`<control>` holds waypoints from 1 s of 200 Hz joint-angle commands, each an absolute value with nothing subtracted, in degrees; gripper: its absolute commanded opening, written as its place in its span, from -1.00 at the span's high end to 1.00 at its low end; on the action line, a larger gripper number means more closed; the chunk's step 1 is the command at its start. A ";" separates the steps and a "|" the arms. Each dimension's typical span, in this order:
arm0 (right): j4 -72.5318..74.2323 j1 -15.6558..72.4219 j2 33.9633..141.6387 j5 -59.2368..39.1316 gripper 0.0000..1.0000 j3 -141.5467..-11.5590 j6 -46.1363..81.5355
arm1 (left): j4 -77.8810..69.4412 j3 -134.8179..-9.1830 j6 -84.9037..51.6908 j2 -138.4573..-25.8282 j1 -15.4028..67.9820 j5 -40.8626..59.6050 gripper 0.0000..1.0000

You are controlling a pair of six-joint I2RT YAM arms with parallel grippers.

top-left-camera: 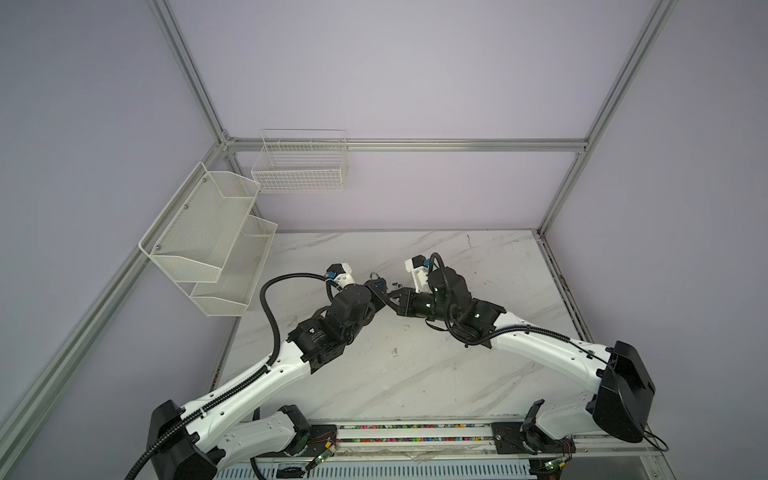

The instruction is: Unlock with the key

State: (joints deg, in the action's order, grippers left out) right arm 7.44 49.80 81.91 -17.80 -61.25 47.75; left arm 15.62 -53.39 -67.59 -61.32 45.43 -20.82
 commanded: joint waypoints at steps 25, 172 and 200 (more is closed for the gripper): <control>33.40 48.53 77.78 -21.55 1.00 -58.05 63.75 | 10.52 -43.98 -65.79 -55.66 45.28 -2.90 1.00; 1.04 48.61 74.91 -8.14 0.21 -61.95 42.57 | 16.96 -56.84 -48.11 -56.34 35.34 -12.46 1.00; -9.21 48.56 73.98 -6.97 0.02 -66.62 38.02 | 15.00 -54.26 -37.75 -54.39 35.33 -13.99 1.00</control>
State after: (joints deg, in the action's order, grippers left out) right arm 1.48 48.51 75.85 -11.16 -62.30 44.56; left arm 17.34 -50.28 -49.93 -56.75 35.62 -10.72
